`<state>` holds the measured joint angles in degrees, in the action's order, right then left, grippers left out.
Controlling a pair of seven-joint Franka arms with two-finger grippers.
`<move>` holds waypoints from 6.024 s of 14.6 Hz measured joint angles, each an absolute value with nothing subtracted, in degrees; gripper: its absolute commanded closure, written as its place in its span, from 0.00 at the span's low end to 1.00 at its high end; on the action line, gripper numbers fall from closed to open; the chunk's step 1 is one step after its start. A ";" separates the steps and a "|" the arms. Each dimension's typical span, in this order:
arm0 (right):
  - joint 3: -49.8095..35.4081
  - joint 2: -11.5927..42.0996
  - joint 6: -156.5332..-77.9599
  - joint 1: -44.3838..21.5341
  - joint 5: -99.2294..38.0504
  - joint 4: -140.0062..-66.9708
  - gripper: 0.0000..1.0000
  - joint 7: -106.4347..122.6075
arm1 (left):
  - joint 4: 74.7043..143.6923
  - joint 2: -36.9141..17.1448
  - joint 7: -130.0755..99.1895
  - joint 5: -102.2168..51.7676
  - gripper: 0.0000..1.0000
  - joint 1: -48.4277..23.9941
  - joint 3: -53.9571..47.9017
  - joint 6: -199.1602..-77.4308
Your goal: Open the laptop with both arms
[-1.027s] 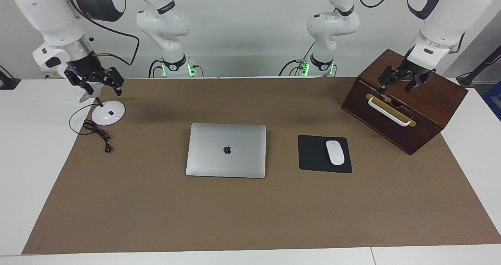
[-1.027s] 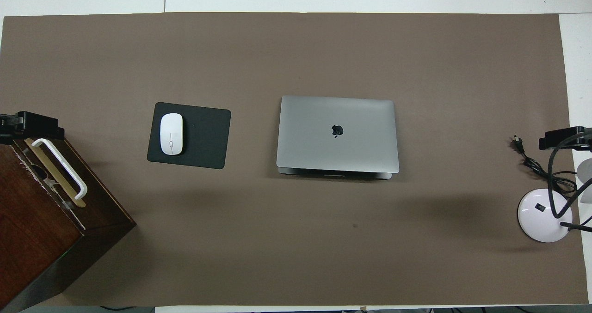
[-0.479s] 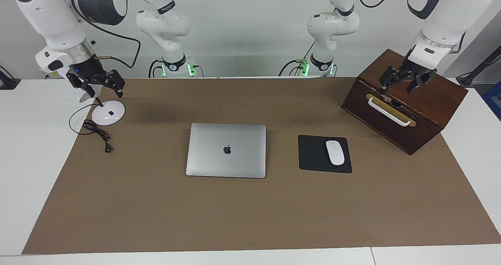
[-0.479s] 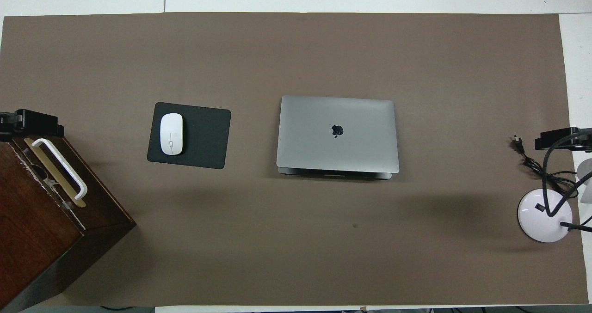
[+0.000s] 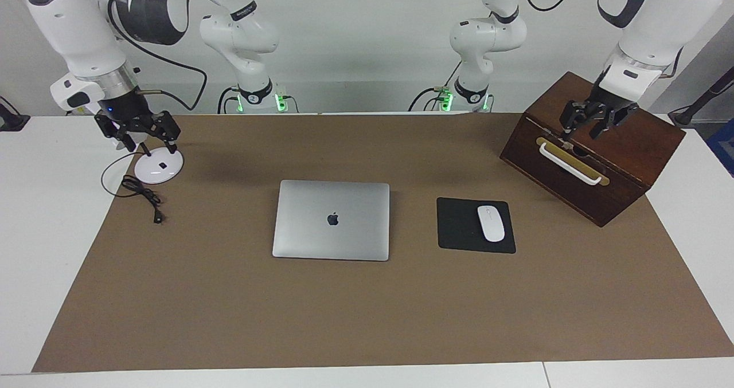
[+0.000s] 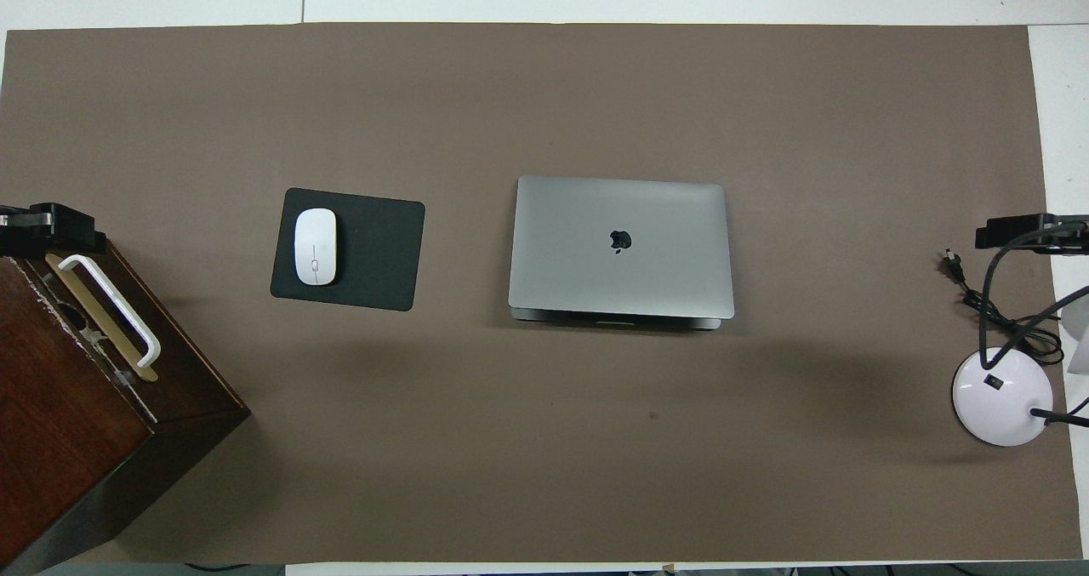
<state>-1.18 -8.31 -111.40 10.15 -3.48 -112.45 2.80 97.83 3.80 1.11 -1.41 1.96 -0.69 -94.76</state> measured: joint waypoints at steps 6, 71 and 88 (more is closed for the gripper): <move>-1.66 -8.60 -132.77 0.22 -13.33 -123.54 0.03 -11.40 | 97.83 3.80 0.89 -1.43 1.00 1.98 -0.64 -94.92; -0.99 -0.05 -181.48 -37.84 -32.72 -147.90 0.01 -46.82 | 150.82 -7.01 -15.21 -5.85 1.00 -38.78 -1.65 -199.43; -0.90 1.69 -183.66 -33.76 -32.72 -145.62 0.01 -46.73 | 147.28 -9.89 -8.05 -5.72 1.00 -41.22 -1.53 -199.52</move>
<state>-0.90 1.69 -183.66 -33.76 -32.72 -145.62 -46.73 147.28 -9.89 -8.05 -5.72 -41.22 -1.53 -199.52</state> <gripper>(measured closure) 0.009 0.991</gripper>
